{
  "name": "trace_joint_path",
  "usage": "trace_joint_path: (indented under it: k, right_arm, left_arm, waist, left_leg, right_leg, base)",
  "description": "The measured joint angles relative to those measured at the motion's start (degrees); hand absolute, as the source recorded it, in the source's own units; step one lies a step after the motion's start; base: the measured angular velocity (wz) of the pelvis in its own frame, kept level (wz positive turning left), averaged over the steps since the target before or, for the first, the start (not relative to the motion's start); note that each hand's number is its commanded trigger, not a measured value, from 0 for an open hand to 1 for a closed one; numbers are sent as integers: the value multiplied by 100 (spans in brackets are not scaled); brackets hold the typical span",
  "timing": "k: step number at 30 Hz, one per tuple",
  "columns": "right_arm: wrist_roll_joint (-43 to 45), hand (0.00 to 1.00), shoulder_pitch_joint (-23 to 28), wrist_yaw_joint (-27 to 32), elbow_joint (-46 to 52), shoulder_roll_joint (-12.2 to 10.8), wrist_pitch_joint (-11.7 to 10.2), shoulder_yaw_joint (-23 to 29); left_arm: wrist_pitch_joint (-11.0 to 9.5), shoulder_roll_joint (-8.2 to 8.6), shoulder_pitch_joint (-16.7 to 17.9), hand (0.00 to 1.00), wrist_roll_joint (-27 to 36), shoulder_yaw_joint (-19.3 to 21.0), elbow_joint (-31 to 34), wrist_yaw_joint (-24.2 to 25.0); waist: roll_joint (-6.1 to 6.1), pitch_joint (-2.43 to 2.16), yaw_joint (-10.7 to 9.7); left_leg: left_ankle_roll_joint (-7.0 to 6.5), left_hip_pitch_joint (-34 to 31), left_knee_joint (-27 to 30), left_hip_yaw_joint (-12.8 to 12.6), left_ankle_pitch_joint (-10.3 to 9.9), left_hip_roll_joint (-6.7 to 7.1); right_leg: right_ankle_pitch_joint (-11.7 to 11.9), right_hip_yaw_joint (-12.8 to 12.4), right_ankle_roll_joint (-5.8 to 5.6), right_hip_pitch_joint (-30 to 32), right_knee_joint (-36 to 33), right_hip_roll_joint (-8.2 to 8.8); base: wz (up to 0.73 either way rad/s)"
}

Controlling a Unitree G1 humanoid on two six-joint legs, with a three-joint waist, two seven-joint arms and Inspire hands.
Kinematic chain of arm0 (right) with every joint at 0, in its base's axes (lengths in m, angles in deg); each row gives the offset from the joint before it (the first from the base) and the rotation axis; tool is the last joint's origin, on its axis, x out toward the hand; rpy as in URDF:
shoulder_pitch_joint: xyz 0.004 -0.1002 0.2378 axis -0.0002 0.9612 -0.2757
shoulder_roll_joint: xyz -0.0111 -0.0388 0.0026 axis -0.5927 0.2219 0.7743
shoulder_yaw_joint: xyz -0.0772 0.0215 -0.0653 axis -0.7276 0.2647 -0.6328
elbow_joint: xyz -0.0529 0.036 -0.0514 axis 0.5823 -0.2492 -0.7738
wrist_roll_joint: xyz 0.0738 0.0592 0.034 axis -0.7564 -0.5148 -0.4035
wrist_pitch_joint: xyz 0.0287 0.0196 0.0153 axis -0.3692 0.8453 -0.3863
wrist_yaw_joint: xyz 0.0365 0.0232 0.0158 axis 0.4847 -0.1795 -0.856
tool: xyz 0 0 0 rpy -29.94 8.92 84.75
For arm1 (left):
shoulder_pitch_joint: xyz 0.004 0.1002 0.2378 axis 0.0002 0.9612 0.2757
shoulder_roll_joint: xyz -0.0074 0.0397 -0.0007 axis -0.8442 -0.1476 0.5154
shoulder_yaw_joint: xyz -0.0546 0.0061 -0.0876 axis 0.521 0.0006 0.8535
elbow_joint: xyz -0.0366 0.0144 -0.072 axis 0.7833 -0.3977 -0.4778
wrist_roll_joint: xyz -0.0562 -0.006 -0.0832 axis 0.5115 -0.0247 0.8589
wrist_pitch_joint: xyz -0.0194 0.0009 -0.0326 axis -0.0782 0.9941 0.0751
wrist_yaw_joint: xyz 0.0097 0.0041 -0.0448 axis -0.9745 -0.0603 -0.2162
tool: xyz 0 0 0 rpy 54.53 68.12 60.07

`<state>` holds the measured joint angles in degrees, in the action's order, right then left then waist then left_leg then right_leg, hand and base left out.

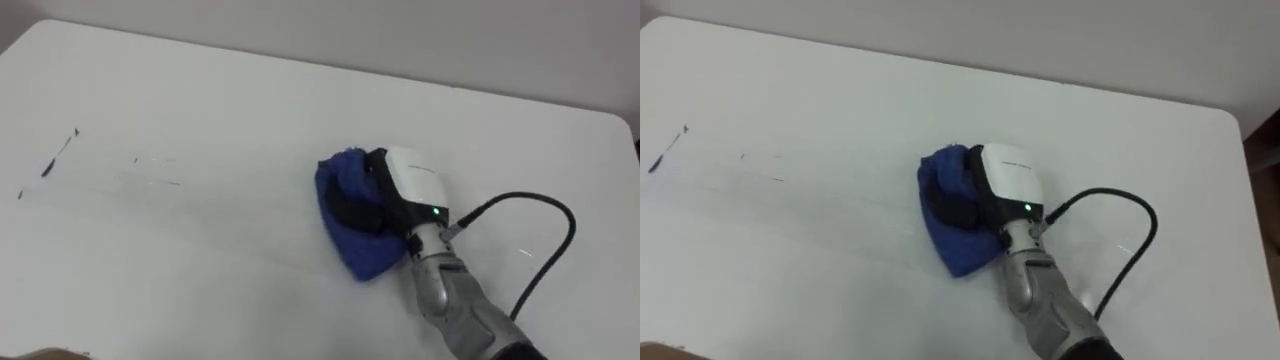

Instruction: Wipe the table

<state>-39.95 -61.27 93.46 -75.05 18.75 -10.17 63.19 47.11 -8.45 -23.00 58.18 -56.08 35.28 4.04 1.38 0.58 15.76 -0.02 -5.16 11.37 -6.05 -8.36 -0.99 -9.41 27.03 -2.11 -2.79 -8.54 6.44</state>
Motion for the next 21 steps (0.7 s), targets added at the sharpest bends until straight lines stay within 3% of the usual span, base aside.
trace_joint_path:
  k: [2, 6, 8, 11, 18, 21]
  right_arm:
    - [-10, 100, 455, 530, 13, 223, -269, 289]
    - [-209, 100, 1278, 1217, 14, 430, -520, 1074]
    - [-304, 100, 1571, 1341, 9, 451, -555, 1461]
    - [-429, 100, 1829, 1388, -215, 496, -689, 2021]
    - [-539, 100, 1892, 1285, -602, 672, -699, 2588]
    - [-493, 100, 1877, 914, -440, 665, -492, 2616]
  left_arm:
    - [-6, 0, 46, 0, -5, 241, -10, -88]
    - [-36, -13, 283, 0, -71, 657, 7, -279]
    - [-41, -14, 406, 0, -57, 794, 7, -328]
    - [-78, -18, 587, 0, -71, 1022, 9, -337]
    - [-188, -27, 796, 0, -61, 1130, 302, -340]
    - [-208, -10, 785, 0, -59, 997, 385, -305]
  waist:
    - [-10, -20, -80]
    - [17, -86, -432]
    - [46, -128, -569]
    - [55, -130, -751]
    - [73, -138, -929]
    - [69, -149, -878]
  left_leg:
    - [-29, 31, -13, 8, 6, 39]
    - [-95, 85, -45, 67, 23, 129]
    - [-128, 93, -47, 86, 24, 179]
    - [-163, 196, -56, 140, 9, 195]
    - [-199, 250, 37, 171, -9, 253]
    - [-206, 298, 64, 189, -16, 249]
  right_leg:
    - [-4, -3, -25, -33, -8, 43]
    - [3, 12, -111, -128, -6, 117]
    - [-26, -1, -163, -148, -13, 164]
    - [-5, -11, -199, -271, -16, 192]
    - [-4, -9, -214, -372, -34, 231]
    - [-3, -12, -213, -433, -46, 230]
  base:
    - [13]
    - [12]
    - [8]
    - [0]
    - [1]
    - [2]
